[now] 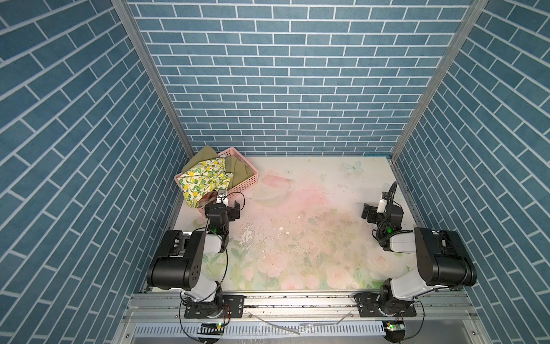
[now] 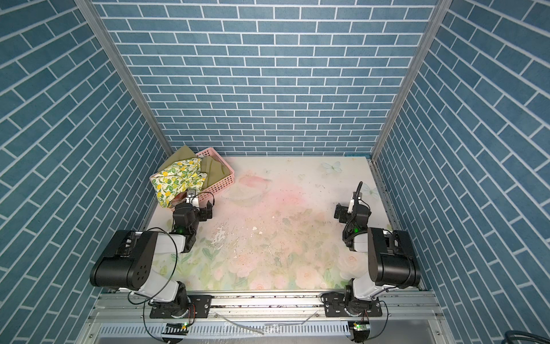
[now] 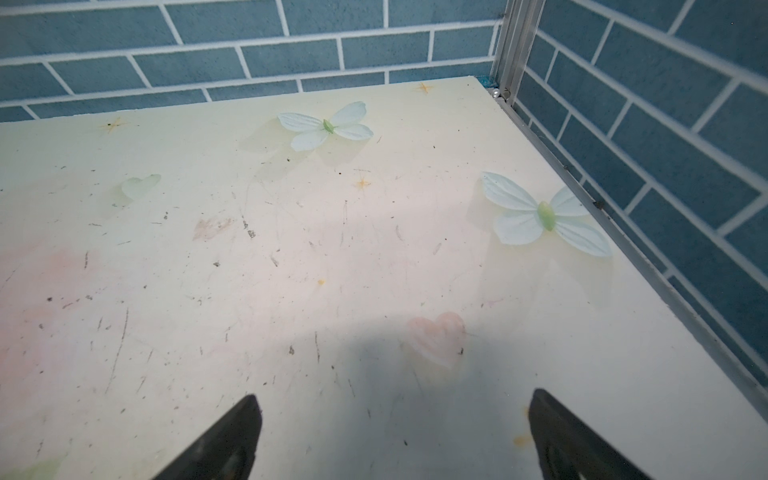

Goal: Fold and stack the skirts

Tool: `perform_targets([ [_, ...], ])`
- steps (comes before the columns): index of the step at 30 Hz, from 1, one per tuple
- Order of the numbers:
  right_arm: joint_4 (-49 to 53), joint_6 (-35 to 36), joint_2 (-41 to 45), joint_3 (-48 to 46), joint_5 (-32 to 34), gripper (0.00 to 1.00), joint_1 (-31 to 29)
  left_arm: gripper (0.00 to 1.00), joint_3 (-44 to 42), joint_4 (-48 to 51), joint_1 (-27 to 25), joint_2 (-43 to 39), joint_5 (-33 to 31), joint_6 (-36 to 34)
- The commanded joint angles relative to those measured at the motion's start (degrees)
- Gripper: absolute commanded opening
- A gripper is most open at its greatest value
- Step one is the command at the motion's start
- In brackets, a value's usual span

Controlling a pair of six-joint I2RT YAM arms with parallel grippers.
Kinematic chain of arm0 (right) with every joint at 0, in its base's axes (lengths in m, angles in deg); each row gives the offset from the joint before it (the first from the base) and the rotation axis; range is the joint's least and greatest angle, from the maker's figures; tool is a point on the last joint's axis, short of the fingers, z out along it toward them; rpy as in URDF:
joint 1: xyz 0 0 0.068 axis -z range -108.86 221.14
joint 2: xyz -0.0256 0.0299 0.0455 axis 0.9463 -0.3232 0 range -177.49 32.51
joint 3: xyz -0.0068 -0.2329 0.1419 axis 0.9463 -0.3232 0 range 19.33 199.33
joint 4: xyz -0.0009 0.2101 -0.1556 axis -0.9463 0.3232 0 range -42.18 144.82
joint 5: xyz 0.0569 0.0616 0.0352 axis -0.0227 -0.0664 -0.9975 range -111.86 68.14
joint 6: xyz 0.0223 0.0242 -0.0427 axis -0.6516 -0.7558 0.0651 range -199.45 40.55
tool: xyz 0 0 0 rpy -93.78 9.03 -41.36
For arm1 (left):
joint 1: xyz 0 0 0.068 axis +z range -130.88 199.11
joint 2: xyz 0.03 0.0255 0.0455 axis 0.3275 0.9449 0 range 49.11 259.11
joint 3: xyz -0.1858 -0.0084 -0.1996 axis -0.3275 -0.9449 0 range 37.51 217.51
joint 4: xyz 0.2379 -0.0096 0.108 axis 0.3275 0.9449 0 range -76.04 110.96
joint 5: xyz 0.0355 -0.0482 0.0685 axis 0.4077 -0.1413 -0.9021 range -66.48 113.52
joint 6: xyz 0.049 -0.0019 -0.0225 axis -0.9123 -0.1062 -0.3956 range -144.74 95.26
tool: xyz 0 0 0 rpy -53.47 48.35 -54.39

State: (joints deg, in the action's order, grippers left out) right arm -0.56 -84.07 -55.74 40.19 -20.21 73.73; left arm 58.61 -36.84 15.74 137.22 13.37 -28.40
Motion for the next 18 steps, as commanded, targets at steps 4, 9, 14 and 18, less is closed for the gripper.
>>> perform_targets([
  [4,-0.43,1.76,-0.23,2.03,-0.50,0.99,0.06,1.00,0.87,0.45,0.14,-0.23,0.04,0.19],
  [9,-0.71,1.76,-0.12,1.97,-0.41,0.99,0.08,1.00,0.80,0.31,0.15,-0.29,0.04,0.15],
  [14,-0.92,1.88,-0.03,1.82,-0.18,0.99,0.11,1.00,0.61,0.19,0.13,-0.43,0.03,0.03],
  [18,-2.24,2.50,0.22,1.02,1.83,0.99,-0.97,1.00,0.45,-0.06,0.20,-0.41,0.00,0.06],
])
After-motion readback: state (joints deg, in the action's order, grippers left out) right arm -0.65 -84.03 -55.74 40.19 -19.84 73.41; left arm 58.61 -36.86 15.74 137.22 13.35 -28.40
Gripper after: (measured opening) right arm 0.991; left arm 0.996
